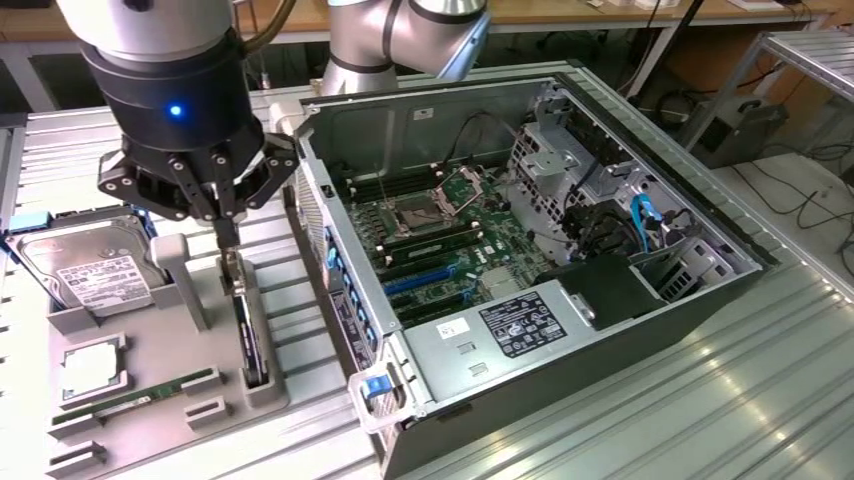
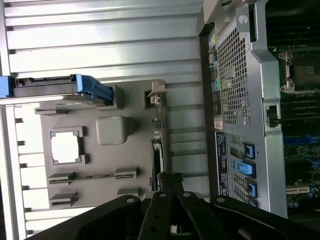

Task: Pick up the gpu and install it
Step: 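Reach for the gpu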

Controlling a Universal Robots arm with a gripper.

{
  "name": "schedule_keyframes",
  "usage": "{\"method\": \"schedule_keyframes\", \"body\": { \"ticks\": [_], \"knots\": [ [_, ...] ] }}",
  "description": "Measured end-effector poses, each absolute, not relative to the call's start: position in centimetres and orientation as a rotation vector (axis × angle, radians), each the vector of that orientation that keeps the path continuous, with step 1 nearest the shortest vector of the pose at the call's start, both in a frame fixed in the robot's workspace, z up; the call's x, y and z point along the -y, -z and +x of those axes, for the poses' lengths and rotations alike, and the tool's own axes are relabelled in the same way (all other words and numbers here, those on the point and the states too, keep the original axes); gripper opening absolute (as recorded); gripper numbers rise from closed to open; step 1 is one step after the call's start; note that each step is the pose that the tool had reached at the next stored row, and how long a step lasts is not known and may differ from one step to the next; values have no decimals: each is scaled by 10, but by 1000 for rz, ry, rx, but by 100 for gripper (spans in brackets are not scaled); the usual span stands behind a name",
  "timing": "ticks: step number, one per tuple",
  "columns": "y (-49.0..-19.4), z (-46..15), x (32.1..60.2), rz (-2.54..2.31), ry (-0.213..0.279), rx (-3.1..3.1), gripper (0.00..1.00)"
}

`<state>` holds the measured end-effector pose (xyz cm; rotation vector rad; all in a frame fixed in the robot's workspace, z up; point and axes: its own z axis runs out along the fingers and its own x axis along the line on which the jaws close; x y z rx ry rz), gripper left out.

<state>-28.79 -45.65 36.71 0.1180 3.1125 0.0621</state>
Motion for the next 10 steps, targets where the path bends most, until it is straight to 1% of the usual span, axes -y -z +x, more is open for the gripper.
{"method": "schedule_keyframes", "body": {
  "ticks": [10],
  "knots": [
    [-367, -289, 457, 120, -60, -3112, 11]
  ]
}}
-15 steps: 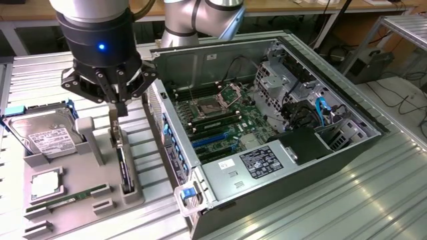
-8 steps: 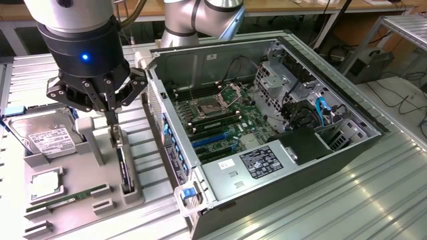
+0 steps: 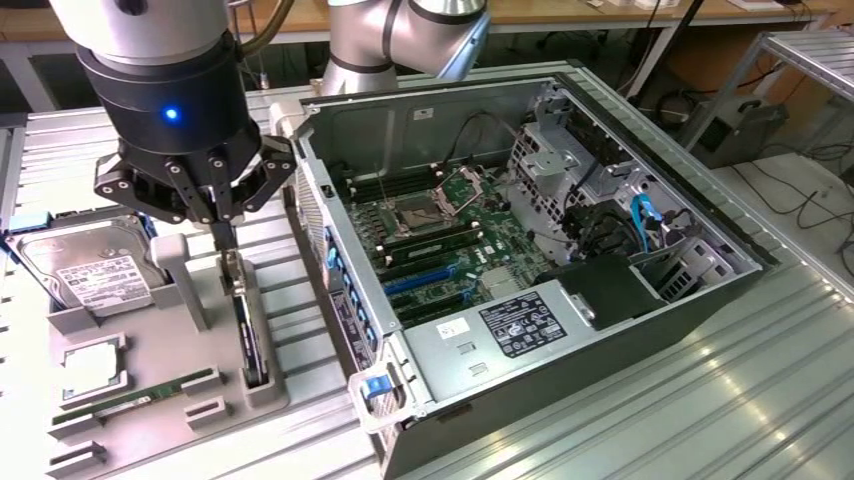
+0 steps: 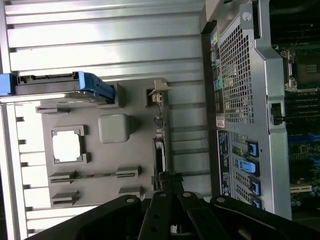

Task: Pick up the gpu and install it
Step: 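Reach for the gpu, then pick up the gpu and move the gpu toward the slot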

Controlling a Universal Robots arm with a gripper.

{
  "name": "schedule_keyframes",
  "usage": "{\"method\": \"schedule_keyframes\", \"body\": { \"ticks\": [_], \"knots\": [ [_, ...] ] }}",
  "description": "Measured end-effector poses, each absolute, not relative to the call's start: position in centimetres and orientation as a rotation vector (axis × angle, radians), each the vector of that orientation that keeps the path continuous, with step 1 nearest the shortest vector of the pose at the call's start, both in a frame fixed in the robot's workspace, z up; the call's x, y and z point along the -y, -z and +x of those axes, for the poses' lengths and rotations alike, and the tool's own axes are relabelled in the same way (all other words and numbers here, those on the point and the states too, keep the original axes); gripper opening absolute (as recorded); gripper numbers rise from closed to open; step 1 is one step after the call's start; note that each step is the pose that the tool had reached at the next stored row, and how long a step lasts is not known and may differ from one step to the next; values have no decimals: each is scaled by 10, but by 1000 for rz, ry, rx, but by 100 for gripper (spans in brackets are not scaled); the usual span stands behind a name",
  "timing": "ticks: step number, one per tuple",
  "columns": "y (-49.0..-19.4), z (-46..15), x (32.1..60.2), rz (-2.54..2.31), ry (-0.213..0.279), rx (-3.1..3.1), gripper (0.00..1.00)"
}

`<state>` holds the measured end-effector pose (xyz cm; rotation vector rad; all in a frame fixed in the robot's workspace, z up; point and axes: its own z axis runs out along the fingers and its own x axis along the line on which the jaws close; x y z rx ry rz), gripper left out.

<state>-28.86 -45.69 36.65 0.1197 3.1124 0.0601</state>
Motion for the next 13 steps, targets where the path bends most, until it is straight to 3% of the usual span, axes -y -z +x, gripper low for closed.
{"method": "schedule_keyframes", "body": {
  "ticks": [7, 9, 13],
  "knots": [
    [-367, -288, 457, 121, -60, -3112, 11],
    [-367, -288, 457, 122, -60, -3112, 17],
    [-366, -288, 457, 122, -60, -3112, 42]
  ]
}}
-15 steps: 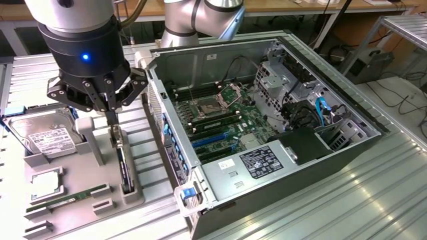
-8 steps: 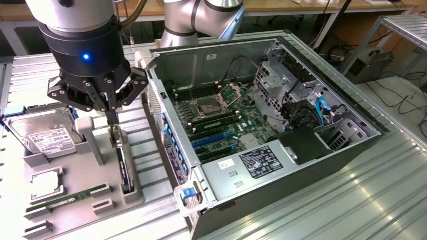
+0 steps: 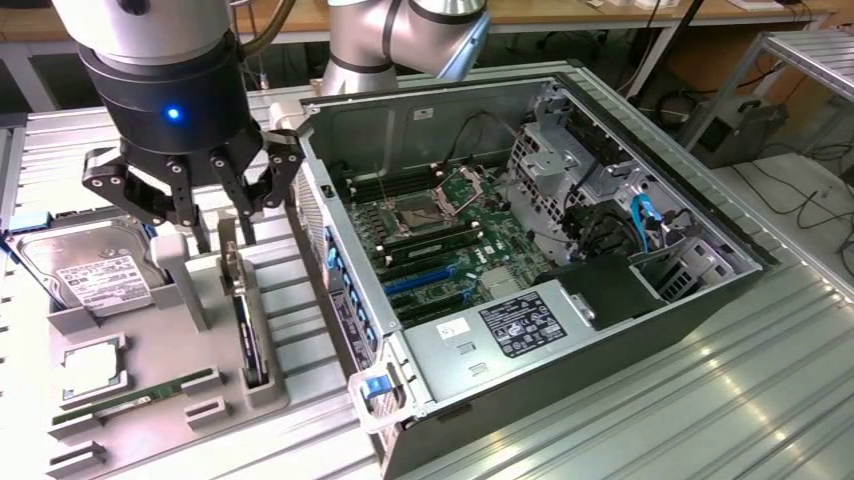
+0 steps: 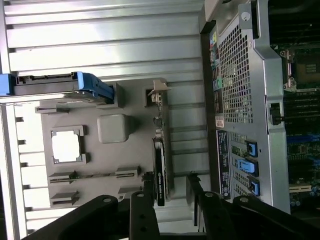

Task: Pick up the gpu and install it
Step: 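Pick up the gpu and move the gpu toward the slot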

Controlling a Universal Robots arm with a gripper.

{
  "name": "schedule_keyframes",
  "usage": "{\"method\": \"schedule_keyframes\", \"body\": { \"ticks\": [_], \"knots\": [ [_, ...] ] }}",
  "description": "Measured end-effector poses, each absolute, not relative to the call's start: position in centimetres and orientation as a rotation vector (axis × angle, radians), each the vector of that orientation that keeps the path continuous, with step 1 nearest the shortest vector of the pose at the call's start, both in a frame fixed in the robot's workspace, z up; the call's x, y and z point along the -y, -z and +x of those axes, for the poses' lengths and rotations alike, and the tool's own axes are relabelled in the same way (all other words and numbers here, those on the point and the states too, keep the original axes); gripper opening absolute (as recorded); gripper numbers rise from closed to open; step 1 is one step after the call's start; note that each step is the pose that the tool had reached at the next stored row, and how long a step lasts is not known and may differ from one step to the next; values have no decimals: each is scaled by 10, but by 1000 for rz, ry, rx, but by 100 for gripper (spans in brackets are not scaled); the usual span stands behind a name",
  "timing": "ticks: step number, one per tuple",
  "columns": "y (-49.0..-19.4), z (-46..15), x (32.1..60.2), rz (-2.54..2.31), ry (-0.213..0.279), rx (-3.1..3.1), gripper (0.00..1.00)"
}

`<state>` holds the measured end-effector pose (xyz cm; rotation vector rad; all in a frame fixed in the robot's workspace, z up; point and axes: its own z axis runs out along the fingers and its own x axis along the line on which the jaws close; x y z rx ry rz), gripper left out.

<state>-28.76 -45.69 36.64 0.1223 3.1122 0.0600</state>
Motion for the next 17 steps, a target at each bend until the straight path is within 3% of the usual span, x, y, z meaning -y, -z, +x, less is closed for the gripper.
{"method": "schedule_keyframes", "body": {
  "ticks": [17],
  "knots": [
    [-325, -288, 462, 122, -58, -3114, 42]
  ]
}}
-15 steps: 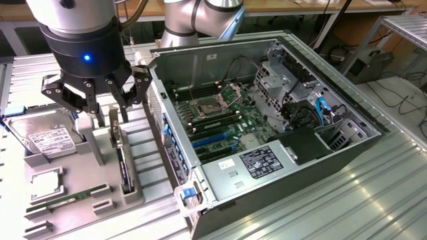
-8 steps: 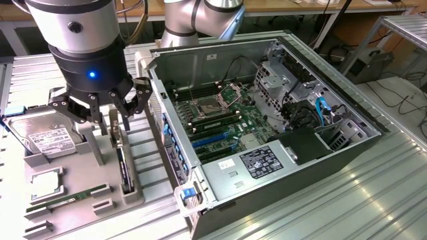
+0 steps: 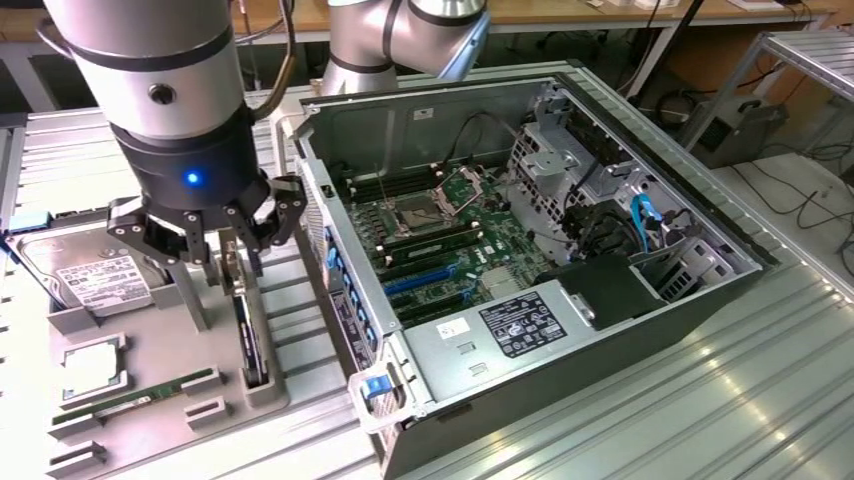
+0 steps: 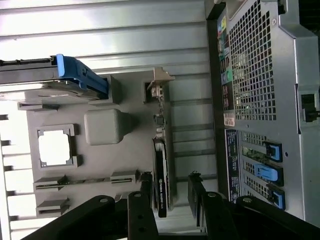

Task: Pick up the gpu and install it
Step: 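Pick up the gpu and move the gpu toward the slot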

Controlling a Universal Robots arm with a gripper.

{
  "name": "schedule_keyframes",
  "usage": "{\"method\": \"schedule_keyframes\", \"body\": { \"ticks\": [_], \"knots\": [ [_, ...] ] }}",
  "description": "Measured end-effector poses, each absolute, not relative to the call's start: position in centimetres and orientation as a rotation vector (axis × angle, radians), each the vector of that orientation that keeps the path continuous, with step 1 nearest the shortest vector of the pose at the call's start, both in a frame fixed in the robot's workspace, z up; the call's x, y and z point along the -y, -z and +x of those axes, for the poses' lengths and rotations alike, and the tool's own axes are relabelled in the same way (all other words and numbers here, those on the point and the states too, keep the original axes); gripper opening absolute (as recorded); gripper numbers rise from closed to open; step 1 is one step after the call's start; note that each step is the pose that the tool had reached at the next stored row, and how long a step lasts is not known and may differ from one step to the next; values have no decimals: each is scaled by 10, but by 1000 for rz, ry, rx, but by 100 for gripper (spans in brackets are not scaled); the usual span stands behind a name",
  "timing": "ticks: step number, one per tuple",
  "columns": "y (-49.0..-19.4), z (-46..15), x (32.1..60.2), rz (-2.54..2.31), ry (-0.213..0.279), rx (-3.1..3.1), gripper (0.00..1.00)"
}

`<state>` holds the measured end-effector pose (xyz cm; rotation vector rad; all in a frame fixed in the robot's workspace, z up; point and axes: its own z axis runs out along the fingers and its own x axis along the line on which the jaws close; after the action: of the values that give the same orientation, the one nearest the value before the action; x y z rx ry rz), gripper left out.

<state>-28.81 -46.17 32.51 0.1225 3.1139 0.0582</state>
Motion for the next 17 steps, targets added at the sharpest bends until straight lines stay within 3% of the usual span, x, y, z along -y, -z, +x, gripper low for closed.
{"method": "schedule_keyframes", "body": {
  "ticks": [17],
  "knots": [
    [-291, -291, 462, 122, -58, -3114, 42]
  ]
}}
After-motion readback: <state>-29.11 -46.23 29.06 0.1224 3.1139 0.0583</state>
